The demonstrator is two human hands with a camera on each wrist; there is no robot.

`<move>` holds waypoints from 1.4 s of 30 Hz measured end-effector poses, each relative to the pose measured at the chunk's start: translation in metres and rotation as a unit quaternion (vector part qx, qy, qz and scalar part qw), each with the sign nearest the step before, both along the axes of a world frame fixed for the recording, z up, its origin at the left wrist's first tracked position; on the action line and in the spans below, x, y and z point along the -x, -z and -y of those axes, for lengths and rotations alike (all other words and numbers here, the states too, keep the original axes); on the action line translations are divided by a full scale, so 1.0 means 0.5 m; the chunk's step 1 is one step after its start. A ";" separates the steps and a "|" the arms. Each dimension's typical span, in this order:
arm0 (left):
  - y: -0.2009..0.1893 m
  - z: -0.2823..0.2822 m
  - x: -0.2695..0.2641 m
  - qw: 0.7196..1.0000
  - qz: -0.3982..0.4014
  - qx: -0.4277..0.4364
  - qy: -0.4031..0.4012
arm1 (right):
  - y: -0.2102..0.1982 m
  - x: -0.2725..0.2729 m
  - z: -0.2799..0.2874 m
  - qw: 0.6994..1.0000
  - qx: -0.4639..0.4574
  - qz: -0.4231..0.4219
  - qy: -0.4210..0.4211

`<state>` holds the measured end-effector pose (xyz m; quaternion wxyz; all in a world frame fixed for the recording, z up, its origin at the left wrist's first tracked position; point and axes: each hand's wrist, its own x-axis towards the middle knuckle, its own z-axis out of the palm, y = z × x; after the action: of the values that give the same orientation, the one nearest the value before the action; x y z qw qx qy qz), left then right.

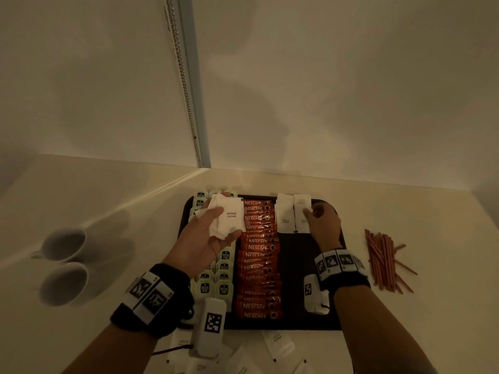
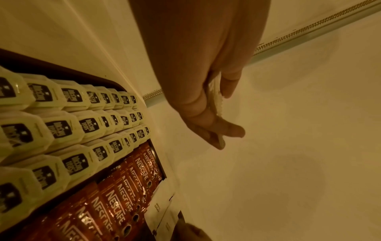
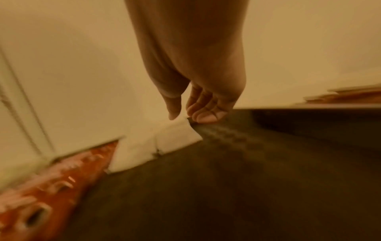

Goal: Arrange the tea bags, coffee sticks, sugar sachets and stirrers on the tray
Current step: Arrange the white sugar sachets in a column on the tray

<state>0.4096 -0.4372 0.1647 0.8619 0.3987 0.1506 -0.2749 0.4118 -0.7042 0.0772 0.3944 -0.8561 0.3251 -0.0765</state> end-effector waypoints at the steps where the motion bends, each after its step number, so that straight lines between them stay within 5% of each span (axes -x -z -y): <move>1: -0.002 0.001 0.000 1.000 0.014 -0.015 0.000 | -0.033 0.002 -0.028 0.999 -0.030 0.020 -0.038; 4: -0.012 0.011 0.000 0.998 0.049 -0.041 0.009 | -0.124 0.016 -0.117 0.958 -0.167 0.070 -0.223; 7: -0.017 0.022 0.001 0.994 0.070 -0.077 0.012 | -0.171 0.022 -0.173 0.927 -0.210 0.091 -0.298; 10: -0.018 0.025 0.001 0.991 0.089 -0.098 0.007 | -0.184 0.023 -0.185 0.936 -0.190 0.106 -0.278; 12: -0.020 0.022 0.003 0.991 0.101 -0.089 0.000 | -0.186 0.026 -0.185 0.925 -0.274 0.115 -0.235; 15: -0.016 0.019 0.006 0.988 0.129 -0.086 -0.008 | -0.189 0.034 -0.188 0.845 -0.493 0.133 -0.156; 18: -0.012 0.024 0.007 0.973 0.174 -0.149 -0.017 | -0.174 0.044 -0.200 0.799 -0.569 0.128 -0.146; 25: -0.022 0.014 -0.008 0.933 0.218 -0.284 -0.019 | -0.171 0.064 -0.207 0.862 -0.453 0.114 -0.196; 30: -0.026 0.014 -0.008 0.931 0.212 -0.297 0.000 | -0.176 0.065 -0.193 0.907 -0.347 0.095 -0.218; 35: -0.029 0.009 -0.002 0.988 0.100 -0.120 0.000 | -0.149 0.048 -0.122 0.927 -0.312 0.122 -0.166; 42: -0.012 -0.003 0.006 0.997 0.027 -0.049 -0.044 | -0.018 0.043 -0.011 0.986 -0.162 -0.004 -0.036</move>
<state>0.4067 -0.4355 0.1709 0.8563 0.4406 0.1586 -0.2180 0.3903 -0.6989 0.0862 0.5286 -0.7927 0.3037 -0.0048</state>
